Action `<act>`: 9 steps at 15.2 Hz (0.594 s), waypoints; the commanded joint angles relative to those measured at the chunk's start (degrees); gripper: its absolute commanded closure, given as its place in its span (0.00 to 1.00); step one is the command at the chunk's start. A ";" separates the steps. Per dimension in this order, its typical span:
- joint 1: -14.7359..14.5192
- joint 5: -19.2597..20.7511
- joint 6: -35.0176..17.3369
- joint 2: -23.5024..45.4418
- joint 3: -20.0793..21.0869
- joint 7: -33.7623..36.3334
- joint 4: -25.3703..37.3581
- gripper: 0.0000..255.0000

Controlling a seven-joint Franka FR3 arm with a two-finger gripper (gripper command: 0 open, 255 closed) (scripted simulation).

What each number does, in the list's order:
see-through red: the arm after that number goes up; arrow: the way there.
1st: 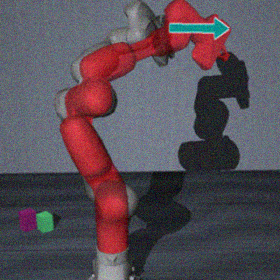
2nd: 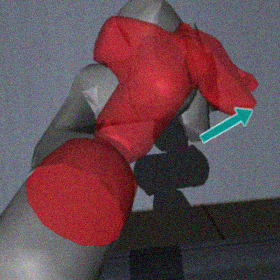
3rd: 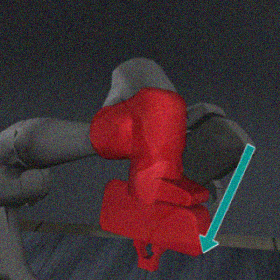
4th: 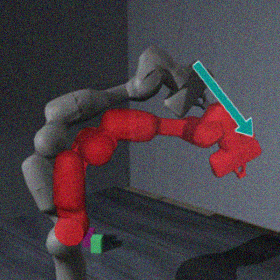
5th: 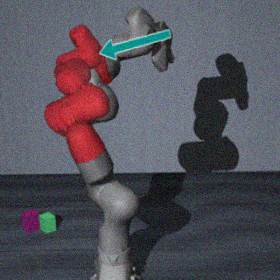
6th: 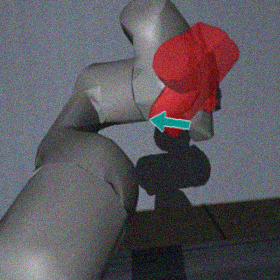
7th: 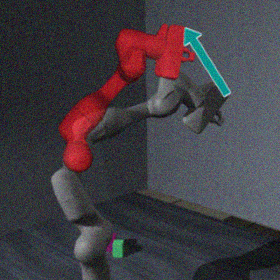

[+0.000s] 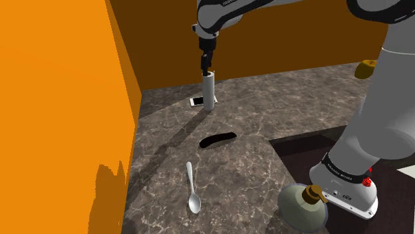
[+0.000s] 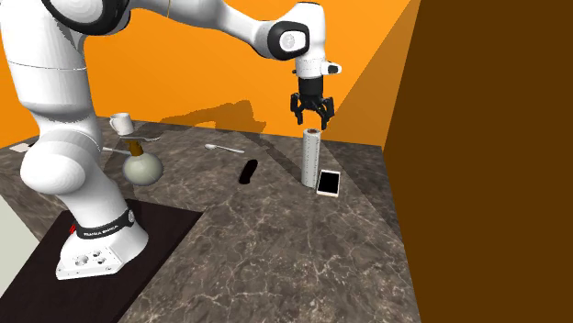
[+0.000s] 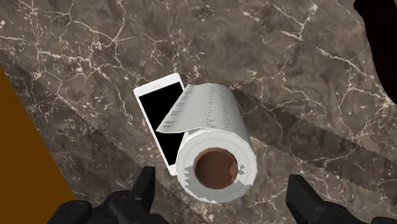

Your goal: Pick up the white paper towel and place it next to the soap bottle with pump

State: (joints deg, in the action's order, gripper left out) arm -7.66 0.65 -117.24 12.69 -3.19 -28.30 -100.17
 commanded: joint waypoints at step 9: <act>0.07 -0.26 -4.91 4.50 0.24 -0.93 -0.45 0.00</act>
State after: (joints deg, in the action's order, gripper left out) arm -7.61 0.40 -121.91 17.10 -2.94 -29.21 -100.50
